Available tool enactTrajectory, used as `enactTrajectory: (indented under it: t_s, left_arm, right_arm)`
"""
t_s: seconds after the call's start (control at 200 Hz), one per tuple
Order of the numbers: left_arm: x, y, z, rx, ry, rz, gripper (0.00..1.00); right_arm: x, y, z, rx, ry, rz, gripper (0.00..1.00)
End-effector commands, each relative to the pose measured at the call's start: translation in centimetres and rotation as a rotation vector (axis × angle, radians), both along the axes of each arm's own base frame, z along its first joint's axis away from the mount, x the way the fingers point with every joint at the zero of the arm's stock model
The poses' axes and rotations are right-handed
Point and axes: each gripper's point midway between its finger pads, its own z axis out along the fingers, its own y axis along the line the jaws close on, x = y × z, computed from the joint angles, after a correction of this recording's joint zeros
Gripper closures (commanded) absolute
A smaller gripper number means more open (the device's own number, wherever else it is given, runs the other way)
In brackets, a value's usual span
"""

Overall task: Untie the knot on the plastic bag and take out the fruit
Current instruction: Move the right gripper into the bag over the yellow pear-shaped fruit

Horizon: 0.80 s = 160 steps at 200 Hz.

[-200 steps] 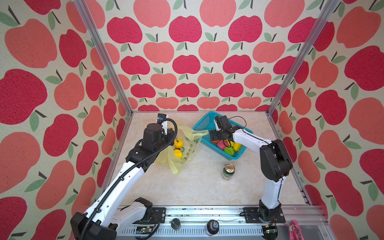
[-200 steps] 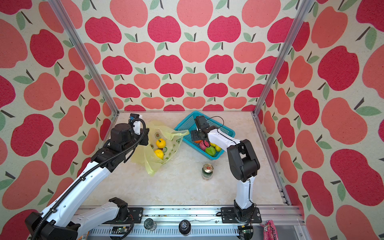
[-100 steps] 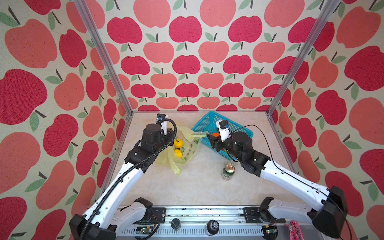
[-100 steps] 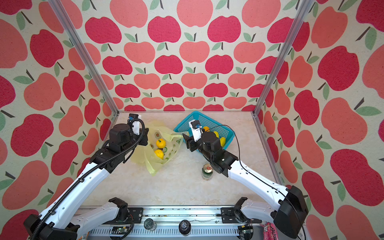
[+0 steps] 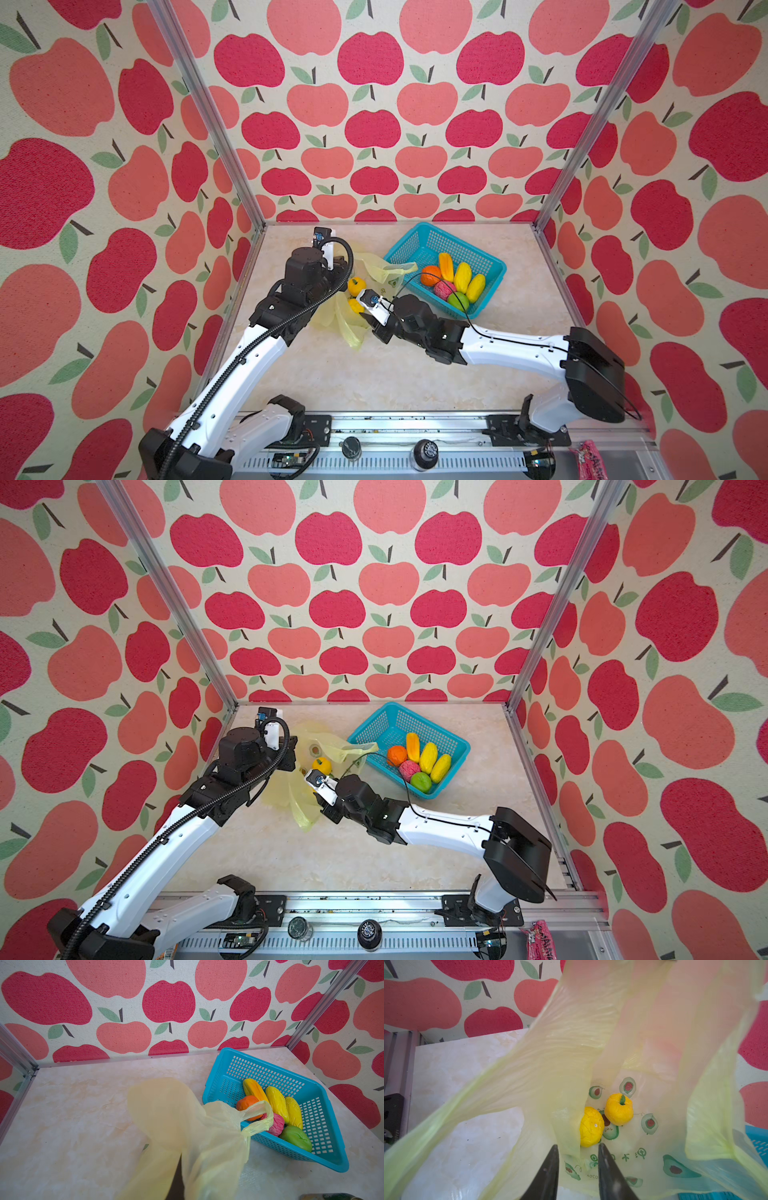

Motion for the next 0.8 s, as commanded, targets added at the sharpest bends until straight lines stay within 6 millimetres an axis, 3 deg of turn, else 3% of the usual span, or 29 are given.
enactTrajectory:
  t_s: [0.0, 0.235, 0.495, 0.58, 0.705, 0.795]
  left_arm:
    - [-0.4, 0.1, 1.0, -0.011, -0.009, -0.008, 1.0]
    - [-0.6, 0.1, 1.1, -0.016, -0.013, -0.011, 1.0]
    - [-0.5, -0.2, 1.1, -0.015, -0.009, -0.019, 1.0]
    - [-0.6, -0.2, 1.0, -0.016, -0.009, -0.019, 1.0]
    - [-0.5, -0.2, 1.0, -0.015, -0.009, -0.019, 1.0]
    - [-0.4, -0.3, 1.0, -0.013, -0.007, -0.02, 1.0]
  right_arm:
    - [1.2, 1.5, 0.6, 0.001, 0.007, -0.031, 0.67]
    - [5.2, 1.9, -2.9, -0.059, 0.131, -0.143, 0.67]
    - [9.1, 2.3, -6.7, -0.087, 0.302, -0.229, 0.58]
    - [9.6, 2.6, -8.1, -0.1, 0.354, -0.237, 0.51]
    - [9.7, 3.4, -10.3, -0.127, 0.436, -0.221, 0.29]
    - [9.5, 4.3, -11.8, -0.151, 0.486, -0.195, 0.21]
